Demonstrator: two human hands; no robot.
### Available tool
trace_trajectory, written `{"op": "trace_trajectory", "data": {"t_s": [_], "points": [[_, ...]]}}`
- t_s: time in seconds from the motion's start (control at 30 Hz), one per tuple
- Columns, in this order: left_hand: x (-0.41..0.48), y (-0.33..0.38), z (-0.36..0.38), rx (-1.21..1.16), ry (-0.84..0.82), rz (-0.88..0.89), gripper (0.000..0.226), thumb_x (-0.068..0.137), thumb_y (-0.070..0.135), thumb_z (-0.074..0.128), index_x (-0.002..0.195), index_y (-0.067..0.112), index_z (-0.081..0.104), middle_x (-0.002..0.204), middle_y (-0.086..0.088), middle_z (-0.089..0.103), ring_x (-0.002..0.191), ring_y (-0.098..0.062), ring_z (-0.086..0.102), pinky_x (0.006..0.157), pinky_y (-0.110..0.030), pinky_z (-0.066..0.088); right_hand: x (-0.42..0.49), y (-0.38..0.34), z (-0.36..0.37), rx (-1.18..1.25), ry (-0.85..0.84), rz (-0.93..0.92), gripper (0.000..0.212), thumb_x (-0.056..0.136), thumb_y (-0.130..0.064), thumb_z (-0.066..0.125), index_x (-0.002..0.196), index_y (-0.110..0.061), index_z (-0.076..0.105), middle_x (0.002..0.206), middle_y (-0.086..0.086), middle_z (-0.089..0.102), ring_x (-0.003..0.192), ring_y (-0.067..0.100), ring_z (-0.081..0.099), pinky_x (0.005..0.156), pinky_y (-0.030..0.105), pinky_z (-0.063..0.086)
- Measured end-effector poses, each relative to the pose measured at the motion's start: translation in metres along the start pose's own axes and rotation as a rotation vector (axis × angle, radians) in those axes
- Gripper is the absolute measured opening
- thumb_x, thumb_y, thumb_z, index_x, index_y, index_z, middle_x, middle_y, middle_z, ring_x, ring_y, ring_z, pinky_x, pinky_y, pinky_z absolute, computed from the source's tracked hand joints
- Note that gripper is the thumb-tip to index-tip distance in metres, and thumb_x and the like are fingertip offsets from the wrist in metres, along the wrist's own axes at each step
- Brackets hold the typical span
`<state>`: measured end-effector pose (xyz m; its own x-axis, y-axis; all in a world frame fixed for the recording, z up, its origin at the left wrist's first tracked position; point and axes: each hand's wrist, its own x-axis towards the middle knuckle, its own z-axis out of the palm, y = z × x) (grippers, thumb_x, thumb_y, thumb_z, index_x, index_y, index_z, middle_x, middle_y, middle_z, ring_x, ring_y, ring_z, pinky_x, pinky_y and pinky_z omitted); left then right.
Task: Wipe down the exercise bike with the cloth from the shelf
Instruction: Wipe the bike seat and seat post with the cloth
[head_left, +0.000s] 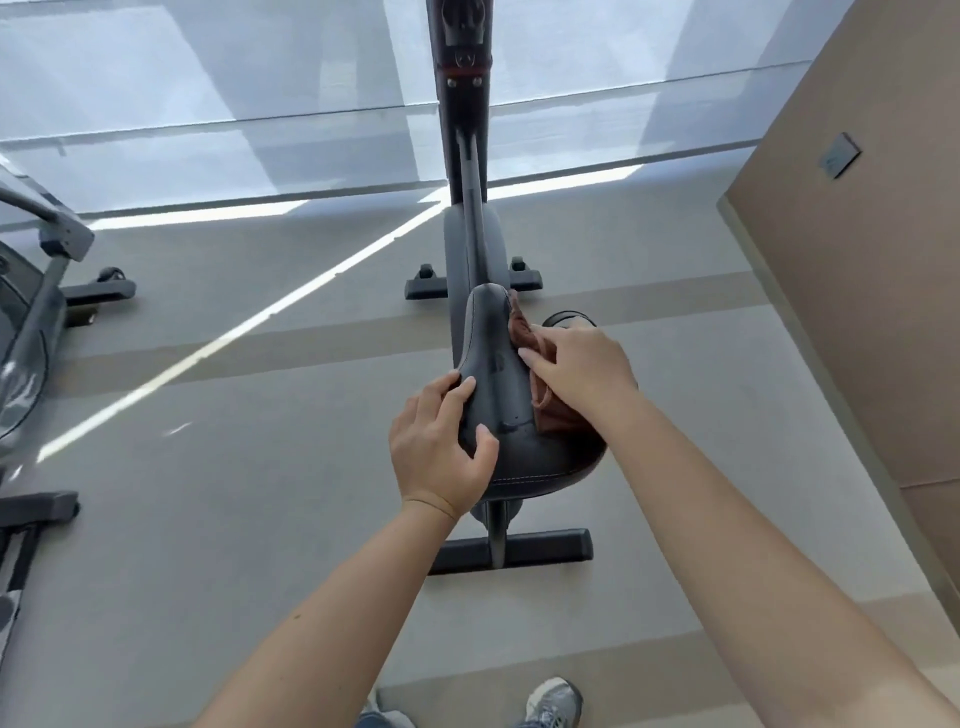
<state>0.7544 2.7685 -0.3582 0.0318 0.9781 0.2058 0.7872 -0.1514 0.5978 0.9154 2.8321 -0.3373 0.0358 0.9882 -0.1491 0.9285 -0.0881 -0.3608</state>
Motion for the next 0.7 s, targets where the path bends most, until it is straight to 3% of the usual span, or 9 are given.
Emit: {"op": "trace_trajectory", "data": {"t_s": [0.07,0.27,0.43,0.7], "points": [[0.0,-0.003,0.0,-0.015,-0.004,0.016,0.05,0.07,0.033,0.042,0.11,0.01,0.064,0.114,-0.007,0.063,0.1,-0.027,0.058,0.084,-0.039,0.045,0.002,-0.001,0.002,0.019,0.009,0.011,0.036,0.09,-0.048,0.046,0.121,-0.033,0.056,0.107,0.011,0.057,0.098,0.033,0.057,0.075,0.032,0.041],[0.001,-0.005,0.0,-0.033,-0.034,0.02,0.054,0.071,0.035,0.041,0.113,0.009,0.063,0.117,-0.008,0.062,0.103,-0.029,0.057,0.087,-0.044,0.046,-0.058,-0.013,0.022,-0.09,0.34,0.115,0.039,0.086,-0.041,0.057,0.121,-0.024,0.059,0.111,0.016,0.056,0.088,0.037,0.051,0.069,0.037,0.048],[0.0,-0.007,0.0,-0.078,-0.054,0.022,0.056,0.071,0.037,0.039,0.113,0.008,0.063,0.119,-0.008,0.061,0.105,-0.029,0.057,0.089,-0.046,0.045,-0.074,-0.028,0.036,-0.04,0.54,0.247,0.035,0.082,-0.033,0.066,0.114,-0.02,0.065,0.109,0.014,0.06,0.086,0.037,0.053,0.062,0.037,0.049],[0.001,-0.007,0.002,-0.119,-0.063,0.036,0.048,0.071,0.025,0.052,0.113,0.005,0.063,0.122,-0.012,0.059,0.111,-0.031,0.054,0.094,-0.049,0.04,-0.064,-0.025,0.035,-0.001,0.542,0.333,0.034,0.083,-0.038,0.063,0.115,-0.026,0.064,0.109,0.009,0.06,0.088,0.035,0.052,0.072,0.037,0.046]]}}
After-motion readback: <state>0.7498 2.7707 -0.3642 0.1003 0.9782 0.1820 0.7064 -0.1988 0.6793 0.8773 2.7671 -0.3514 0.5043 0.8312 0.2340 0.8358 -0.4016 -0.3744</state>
